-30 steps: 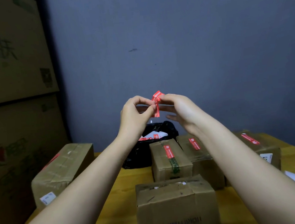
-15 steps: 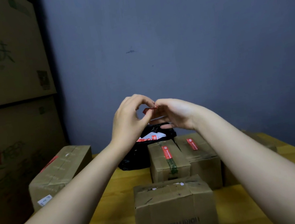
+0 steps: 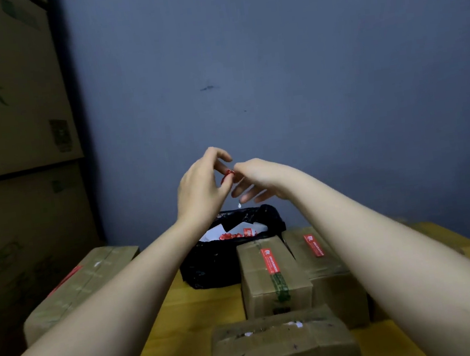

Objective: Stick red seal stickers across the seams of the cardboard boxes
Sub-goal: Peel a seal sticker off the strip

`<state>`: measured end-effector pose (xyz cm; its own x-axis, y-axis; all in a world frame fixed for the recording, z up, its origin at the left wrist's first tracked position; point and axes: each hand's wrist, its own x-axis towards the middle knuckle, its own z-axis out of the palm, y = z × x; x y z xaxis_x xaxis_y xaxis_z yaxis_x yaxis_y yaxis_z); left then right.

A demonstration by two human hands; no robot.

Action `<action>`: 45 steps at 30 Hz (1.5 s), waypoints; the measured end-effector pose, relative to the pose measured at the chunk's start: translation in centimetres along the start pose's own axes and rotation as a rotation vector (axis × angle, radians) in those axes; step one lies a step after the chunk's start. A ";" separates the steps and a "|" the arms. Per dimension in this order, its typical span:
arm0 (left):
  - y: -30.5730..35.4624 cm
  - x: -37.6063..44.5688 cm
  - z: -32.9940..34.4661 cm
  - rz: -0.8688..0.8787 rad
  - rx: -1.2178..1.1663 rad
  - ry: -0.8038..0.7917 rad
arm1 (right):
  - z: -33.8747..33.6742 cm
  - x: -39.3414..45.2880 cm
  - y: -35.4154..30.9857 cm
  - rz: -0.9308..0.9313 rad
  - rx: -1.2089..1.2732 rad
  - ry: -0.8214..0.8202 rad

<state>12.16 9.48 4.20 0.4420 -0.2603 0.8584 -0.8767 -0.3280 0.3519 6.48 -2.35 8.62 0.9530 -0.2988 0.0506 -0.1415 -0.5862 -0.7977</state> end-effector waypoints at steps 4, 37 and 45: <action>-1.6 1.0 1.9 -0.037 0.032 0.024 | 0.4 2.8 1.2 -0.108 0.165 0.116; -10.2 -0.9 3.1 -0.286 0.373 -0.463 | 7.5 10.4 7.2 -0.162 -0.542 0.088; -3.6 -0.8 2.1 -0.299 0.247 -0.446 | 1.4 3.1 6.4 -0.200 -0.352 0.403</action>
<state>15.37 8.96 1.44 0.7473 -0.4633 0.4763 -0.6551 -0.6336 0.4115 8.87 -5.94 2.80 0.8028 -0.3790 0.4603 -0.1151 -0.8559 -0.5041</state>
